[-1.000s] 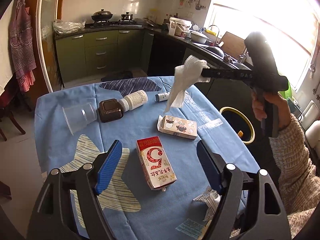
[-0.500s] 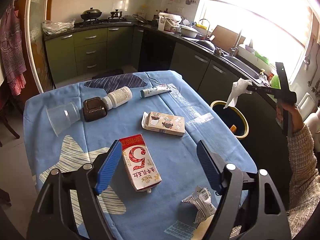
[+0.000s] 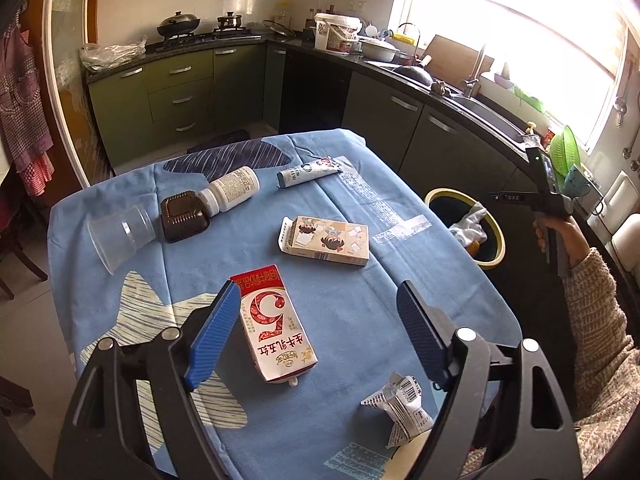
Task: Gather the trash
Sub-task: 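Carry the tissue over the bin and open the right tool, then move the left tool to the red-and-white milk carton and close on it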
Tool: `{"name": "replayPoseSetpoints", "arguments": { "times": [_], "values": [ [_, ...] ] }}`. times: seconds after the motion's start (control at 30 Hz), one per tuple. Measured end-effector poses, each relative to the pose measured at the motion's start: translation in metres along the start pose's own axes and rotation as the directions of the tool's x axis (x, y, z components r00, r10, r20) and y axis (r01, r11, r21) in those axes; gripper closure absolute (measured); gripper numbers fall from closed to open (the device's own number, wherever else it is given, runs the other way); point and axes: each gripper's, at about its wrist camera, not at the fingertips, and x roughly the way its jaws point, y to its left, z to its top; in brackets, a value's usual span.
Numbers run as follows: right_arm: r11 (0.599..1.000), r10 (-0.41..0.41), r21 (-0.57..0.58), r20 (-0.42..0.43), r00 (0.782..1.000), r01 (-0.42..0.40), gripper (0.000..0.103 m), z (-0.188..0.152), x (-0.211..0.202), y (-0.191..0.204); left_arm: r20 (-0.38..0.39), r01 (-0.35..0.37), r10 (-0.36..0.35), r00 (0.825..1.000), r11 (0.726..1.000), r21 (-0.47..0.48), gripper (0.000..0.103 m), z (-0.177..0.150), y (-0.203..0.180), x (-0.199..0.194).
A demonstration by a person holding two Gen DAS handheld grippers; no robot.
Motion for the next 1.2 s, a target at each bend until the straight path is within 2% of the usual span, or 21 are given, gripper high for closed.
{"name": "replayPoseSetpoints", "arguments": {
  "times": [0.17, 0.23, 0.43, 0.8, 0.9, 0.97, 1.03, 1.2],
  "values": [
    [0.999, 0.029, -0.035, 0.016, 0.999, -0.029, 0.062, -0.011, -0.021, 0.017, -0.067, -0.036, 0.033, 0.997, 0.999, -0.029, 0.025, -0.002, 0.006, 0.024],
    [0.998, 0.045, -0.042, 0.017, 0.999, -0.044, 0.059, -0.016, -0.027, 0.021, -0.104, -0.056, 0.051, 0.993, 0.997, -0.049, 0.024, -0.005, 0.010, 0.036],
    [0.993, 0.097, -0.064, 0.009, 0.995, -0.096, 0.058, -0.030, -0.037, 0.033, -0.234, -0.144, 0.109, 0.966, 0.980, -0.136, 0.023, -0.014, 0.032, 0.077],
    [0.987, 0.150, -0.053, -0.018, 0.989, -0.151, 0.057, -0.045, -0.028, 0.026, -0.343, -0.207, 0.153, 0.927, 0.970, -0.127, 0.023, -0.025, 0.025, 0.118],
    [0.987, 0.155, -0.045, -0.025, 0.988, -0.156, 0.057, -0.048, -0.024, 0.021, -0.359, -0.215, 0.163, 0.919, 0.970, -0.110, 0.029, -0.027, 0.023, 0.123],
    [0.986, 0.159, -0.039, -0.025, 0.987, -0.160, 0.057, -0.050, -0.022, 0.018, -0.375, -0.220, 0.169, 0.912, 0.971, -0.097, 0.041, -0.029, 0.021, 0.127],
    [0.986, 0.163, -0.033, -0.025, 0.986, -0.164, 0.057, -0.051, -0.022, 0.015, -0.387, -0.213, 0.162, 0.908, 0.972, -0.094, 0.048, -0.031, 0.021, 0.129],
    [0.985, 0.171, -0.028, -0.027, 0.985, -0.171, 0.057, -0.056, -0.022, 0.013, -0.376, -0.206, 0.171, 0.911, 0.977, -0.055, 0.051, -0.031, 0.015, 0.125]
  ]
}}
